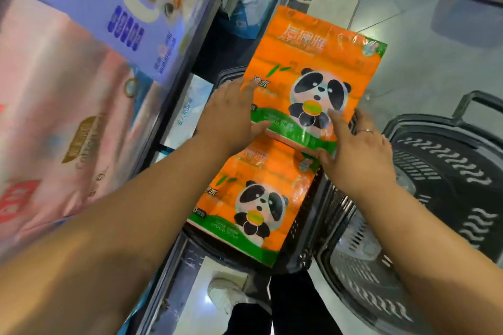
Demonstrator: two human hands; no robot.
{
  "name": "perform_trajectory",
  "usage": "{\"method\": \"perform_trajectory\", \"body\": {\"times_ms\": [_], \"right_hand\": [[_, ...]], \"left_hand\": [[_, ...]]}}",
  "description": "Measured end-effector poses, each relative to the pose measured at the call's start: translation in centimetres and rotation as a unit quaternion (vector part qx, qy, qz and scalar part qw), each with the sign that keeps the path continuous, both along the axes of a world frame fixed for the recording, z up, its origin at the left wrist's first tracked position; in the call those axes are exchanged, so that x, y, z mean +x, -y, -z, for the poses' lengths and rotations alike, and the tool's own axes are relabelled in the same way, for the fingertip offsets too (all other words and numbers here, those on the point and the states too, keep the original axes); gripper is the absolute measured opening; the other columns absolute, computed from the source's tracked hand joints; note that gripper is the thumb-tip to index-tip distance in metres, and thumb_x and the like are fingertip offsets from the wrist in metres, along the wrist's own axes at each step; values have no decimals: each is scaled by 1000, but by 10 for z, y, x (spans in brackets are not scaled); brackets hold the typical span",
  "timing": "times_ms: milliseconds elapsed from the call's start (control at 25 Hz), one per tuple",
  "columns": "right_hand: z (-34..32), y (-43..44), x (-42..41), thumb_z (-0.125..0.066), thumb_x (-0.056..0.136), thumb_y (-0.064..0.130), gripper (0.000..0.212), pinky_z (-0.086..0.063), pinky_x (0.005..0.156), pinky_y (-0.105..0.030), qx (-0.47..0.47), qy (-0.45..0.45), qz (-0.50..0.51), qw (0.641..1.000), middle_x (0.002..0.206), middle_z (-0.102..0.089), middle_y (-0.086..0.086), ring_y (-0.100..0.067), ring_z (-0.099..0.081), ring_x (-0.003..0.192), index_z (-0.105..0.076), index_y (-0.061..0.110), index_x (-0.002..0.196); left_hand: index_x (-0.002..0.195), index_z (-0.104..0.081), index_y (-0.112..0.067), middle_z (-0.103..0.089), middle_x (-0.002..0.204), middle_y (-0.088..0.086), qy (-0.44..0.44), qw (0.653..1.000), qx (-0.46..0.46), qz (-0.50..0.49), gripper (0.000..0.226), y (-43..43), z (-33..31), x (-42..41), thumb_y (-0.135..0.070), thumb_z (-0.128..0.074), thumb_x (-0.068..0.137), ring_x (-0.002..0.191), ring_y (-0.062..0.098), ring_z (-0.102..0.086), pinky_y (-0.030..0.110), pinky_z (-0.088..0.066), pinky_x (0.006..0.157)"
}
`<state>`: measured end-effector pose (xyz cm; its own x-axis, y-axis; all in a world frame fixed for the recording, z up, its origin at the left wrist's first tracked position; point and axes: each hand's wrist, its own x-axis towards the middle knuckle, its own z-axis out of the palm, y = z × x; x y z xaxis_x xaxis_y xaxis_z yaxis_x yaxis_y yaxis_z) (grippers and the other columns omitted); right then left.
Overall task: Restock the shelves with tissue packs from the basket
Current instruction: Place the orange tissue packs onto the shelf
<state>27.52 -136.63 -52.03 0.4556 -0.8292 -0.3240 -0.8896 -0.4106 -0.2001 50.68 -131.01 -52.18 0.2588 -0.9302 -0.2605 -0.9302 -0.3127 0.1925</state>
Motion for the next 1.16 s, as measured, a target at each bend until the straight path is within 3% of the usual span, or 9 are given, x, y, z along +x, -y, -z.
{"method": "perform_trajectory", "body": {"times_ms": [200, 400, 560, 640, 720, 840, 960, 1080, 1160], "right_hand": [[44, 40, 14, -62, 87, 52, 94, -40, 99, -52, 19, 25, 64, 997, 158, 0, -27, -51, -39, 128, -4, 22, 155], [67, 46, 22, -72, 82, 44, 108, -48, 90, -47, 84, 135, 132, 978, 158, 5, -24, -47, -45, 126, 7, 26, 154], [63, 45, 18, -79, 78, 29, 114, -42, 96, -35, 88, 215, 168, 958, 159, -8, -14, -28, -36, 136, 6, 26, 154], [54, 44, 14, -82, 76, 26, 118, -35, 95, -27, 105, 248, 180, 946, 158, -11, -9, -21, -31, 137, 6, 27, 154], [43, 37, 11, -85, 72, 24, 122, -27, 99, -22, 116, 287, 201, 929, 158, -13, -4, -11, -27, 138, 6, 26, 154], [31, 19, 6, -87, 68, 28, 123, -25, 114, -31, 113, 330, 254, 902, 158, -19, -3, -17, -26, 142, -1, 21, 155], [11, -9, 2, -88, 66, 28, 103, -40, 107, -42, 130, 348, 254, 893, 144, -38, -5, -24, -45, 128, -26, 23, 147], [-19, -45, -2, -88, 67, 16, 96, -43, 92, -13, 167, 361, 284, 873, 128, -47, 3, -7, -51, 109, -31, 20, 144], [-45, -67, -5, -87, 67, 11, 96, -40, 87, -7, 182, 382, 281, 862, 123, -48, 8, -4, -51, 105, -30, 23, 143]], "left_hand": [[151, -18, -10, -26, 152, 18, -74, 992, -16, -97, 100, 43, 41, 18, -58, -67, 78, 141, 32, -24, 43, -22, 115], [154, -7, -15, -30, 154, 7, -248, 938, 4, -242, 111, 62, 63, 19, -44, -79, 75, 139, 24, -33, 36, -29, 110], [149, -25, -18, -43, 144, 6, -266, 927, -25, -264, 103, 55, 59, 18, -39, -85, 68, 128, 24, -46, 42, -39, 107], [133, -42, -22, -52, 130, 5, -287, 914, -58, -281, 89, 44, 49, 16, -40, -87, 59, 114, 22, -56, 45, -47, 99], [127, -43, -25, -53, 126, 3, -304, 898, -65, -313, 89, 26, 38, 11, -45, -86, 52, 110, 21, -56, 45, -49, 96], [121, -38, -29, -52, 124, 2, -333, 874, -68, -346, 83, -9, 23, -1, -37, -90, 57, 111, 21, -55, 46, -49, 96], [117, -36, -30, -51, 122, 1, -336, 866, -59, -365, 79, -49, -4, -12, -38, -89, 59, 107, 22, -57, 45, -52, 90], [114, -35, -36, -48, 124, 1, -339, 859, -50, -381, 84, -87, -35, -19, -51, -85, 49, 104, 24, -59, 49, -53, 87], [115, -35, -31, -45, 127, 3, -334, 859, -65, -384, 79, -114, -66, -27, -39, -88, 58, 108, 23, -56, 45, -50, 92]]}}
